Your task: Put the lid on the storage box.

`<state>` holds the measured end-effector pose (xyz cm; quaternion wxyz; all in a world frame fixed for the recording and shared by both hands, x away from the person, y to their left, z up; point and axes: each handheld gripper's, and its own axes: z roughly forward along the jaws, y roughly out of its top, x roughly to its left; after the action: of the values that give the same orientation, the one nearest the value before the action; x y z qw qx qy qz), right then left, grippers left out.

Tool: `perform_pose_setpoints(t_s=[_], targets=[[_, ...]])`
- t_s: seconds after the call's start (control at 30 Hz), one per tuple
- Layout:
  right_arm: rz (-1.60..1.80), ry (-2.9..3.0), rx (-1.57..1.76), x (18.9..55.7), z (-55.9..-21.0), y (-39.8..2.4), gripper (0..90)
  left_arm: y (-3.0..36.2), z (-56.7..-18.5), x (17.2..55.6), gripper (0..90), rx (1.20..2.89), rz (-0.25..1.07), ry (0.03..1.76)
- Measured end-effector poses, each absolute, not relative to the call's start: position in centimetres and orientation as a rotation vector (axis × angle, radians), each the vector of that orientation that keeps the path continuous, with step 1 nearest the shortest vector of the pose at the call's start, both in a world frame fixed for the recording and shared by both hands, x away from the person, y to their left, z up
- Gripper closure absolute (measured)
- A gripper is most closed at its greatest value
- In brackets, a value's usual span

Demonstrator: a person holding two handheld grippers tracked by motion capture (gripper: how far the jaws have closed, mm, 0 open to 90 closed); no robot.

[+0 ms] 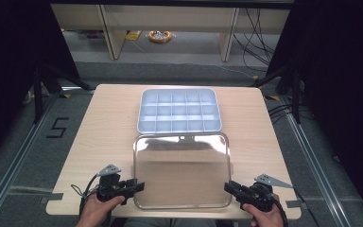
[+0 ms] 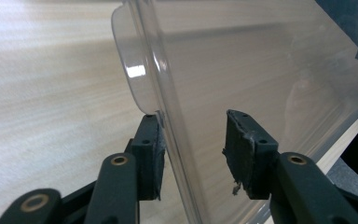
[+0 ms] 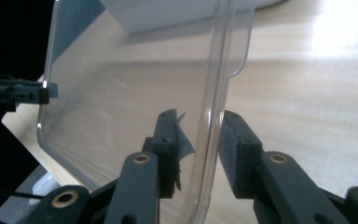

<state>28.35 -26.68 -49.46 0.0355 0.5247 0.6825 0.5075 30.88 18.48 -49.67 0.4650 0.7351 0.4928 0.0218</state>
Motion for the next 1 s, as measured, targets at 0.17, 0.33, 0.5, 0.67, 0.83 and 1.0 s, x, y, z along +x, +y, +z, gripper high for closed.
perform_pose_setpoints(t_s=[0.17, 0.33, 0.5, 0.67, 0.83, 1.0], targets=[[1.559, 2.08, 1.559, 29.1, -49.0, -26.7, 70.7, 18.7, -48.5, 31.4, 60.3, 1.8, 0.086, 1.189], [1.556, 2.069, 1.558, 30.3, -48.3, -26.6, 70.5, 18.4, -47.6, 32.5, 60.6, 1.782, 0.11, 1.18], [1.525, 2.041, 1.521, 32.0, -47.1, -26.5, 70.4, 18.1, -46.7, 33.8, 61.4, 1.789, 0.148, 1.166], [1.53, 2.006, 1.553, 33.4, -46.1, -26.2, 70.2, 18.0, -45.8, 35.5, 61.4, 1.766, 0.169, 1.172], [1.526, 1.987, 1.484, 35.5, -45.5, -26.0, 70.2, 18.2, -44.8, 37.0, 62.2, 1.744, 0.197, 1.18], [1.537, 1.973, 1.495, 36.9, -44.7, -25.5, 70.1, 18.5, -43.9, 38.3, 62.3, 1.73, 0.226, 1.179]])
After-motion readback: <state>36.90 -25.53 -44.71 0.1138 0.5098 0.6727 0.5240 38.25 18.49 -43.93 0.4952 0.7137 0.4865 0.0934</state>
